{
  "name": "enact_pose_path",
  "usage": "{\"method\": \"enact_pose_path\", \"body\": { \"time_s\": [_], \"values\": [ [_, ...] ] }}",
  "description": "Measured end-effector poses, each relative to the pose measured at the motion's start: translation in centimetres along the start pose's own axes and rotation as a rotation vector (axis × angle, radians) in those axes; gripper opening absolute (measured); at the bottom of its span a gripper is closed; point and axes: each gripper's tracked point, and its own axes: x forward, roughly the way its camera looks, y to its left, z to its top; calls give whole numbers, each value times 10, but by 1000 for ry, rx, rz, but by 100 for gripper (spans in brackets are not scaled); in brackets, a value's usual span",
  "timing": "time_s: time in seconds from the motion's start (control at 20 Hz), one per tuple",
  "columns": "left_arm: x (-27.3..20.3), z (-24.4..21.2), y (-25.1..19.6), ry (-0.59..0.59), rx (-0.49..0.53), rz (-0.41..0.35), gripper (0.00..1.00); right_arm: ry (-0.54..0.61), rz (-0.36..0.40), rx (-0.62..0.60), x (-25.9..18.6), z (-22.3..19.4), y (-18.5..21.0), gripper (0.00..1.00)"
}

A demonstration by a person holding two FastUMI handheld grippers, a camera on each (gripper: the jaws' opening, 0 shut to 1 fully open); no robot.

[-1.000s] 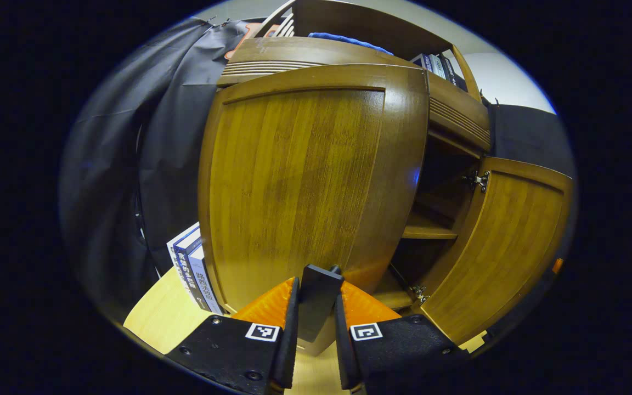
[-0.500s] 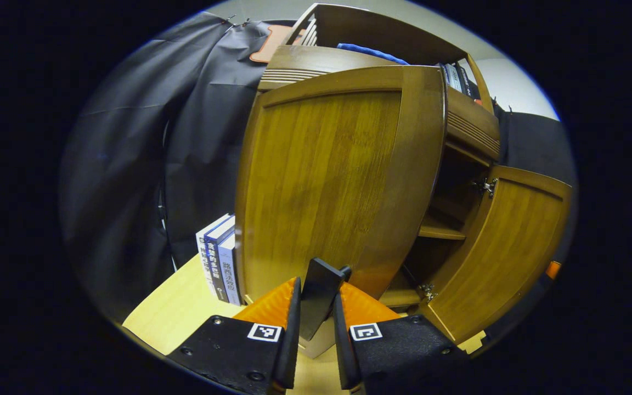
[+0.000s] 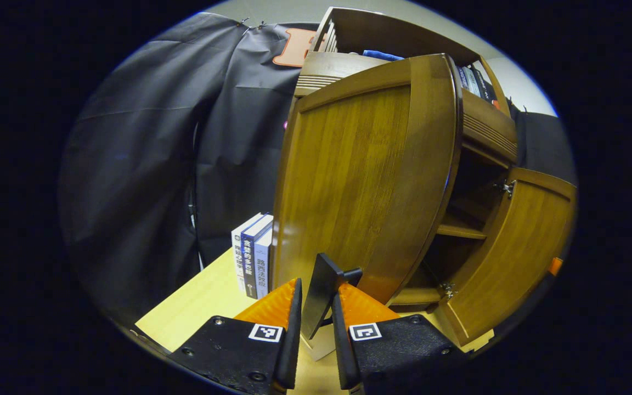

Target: Open the right door of the double-door shoe cabinet with the right hand, and open the left door with the left hand.

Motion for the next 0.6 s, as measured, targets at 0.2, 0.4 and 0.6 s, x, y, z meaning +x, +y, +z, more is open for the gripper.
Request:
{"method": "enact_pose_path", "body": {
  "time_s": [0.2, 0.4, 0.6],
  "values": [
    [2, -4, 20, 23, -57, 50, 30, 12, 37, -4, 8, -3, 13, 7],
    [-2, -6, 34, 18, -45, 70, 23, 18, 61, -2, 16, -4, 21, 7],
    [-4, -3, 38, 12, -41, 56, 23, 35, 93, 14, 26, -9, 34, 7]
  ]
}}
